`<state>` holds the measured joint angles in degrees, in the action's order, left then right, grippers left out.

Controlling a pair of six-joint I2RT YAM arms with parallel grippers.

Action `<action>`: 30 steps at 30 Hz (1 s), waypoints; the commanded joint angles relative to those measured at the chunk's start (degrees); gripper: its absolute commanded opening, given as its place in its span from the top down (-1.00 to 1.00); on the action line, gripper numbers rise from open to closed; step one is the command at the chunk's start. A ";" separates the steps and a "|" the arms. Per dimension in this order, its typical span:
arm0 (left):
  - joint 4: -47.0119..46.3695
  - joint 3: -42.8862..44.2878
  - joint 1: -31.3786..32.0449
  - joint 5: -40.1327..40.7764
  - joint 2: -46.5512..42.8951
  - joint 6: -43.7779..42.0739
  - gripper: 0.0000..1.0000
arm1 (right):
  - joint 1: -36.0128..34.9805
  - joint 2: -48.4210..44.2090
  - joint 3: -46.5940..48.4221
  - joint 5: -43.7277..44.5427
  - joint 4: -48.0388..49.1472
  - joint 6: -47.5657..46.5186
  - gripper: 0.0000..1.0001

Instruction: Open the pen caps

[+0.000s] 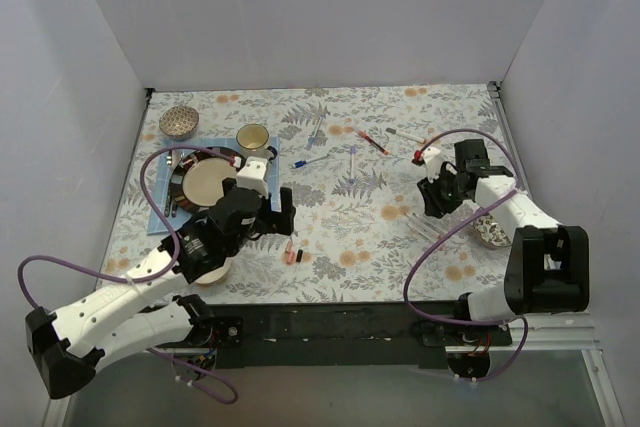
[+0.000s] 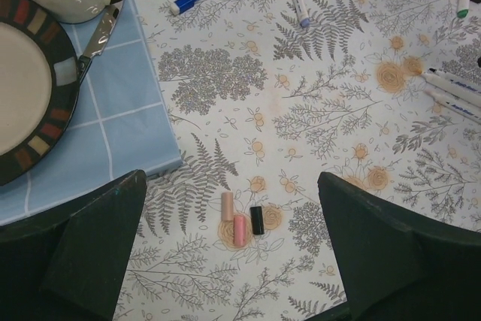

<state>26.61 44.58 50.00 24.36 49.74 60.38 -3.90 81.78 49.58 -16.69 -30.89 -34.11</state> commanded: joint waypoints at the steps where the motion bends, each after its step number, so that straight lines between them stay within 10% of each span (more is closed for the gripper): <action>1: -0.77 -0.98 0.10 3.33 -5.08 -1.32 -0.96 | 1.35 -1.45 5.43 0.23 6.89 7.81 0.05; 14: -3.23 -3.18 -1.74 -0.45 -10.80 -3.69 -0.96 | 11.46 15.42 23.80 18.79 4.97 31.72 -0.23; 30: -4.37 -3.71 -5.44 -5.29 -11.42 -4.31 -0.96 | 13.66 28.70 31.28 18.09 1.27 33.32 -0.26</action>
<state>23.20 41.15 45.15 20.14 38.87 57.12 9.08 109.97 78.54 1.56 -28.75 -1.67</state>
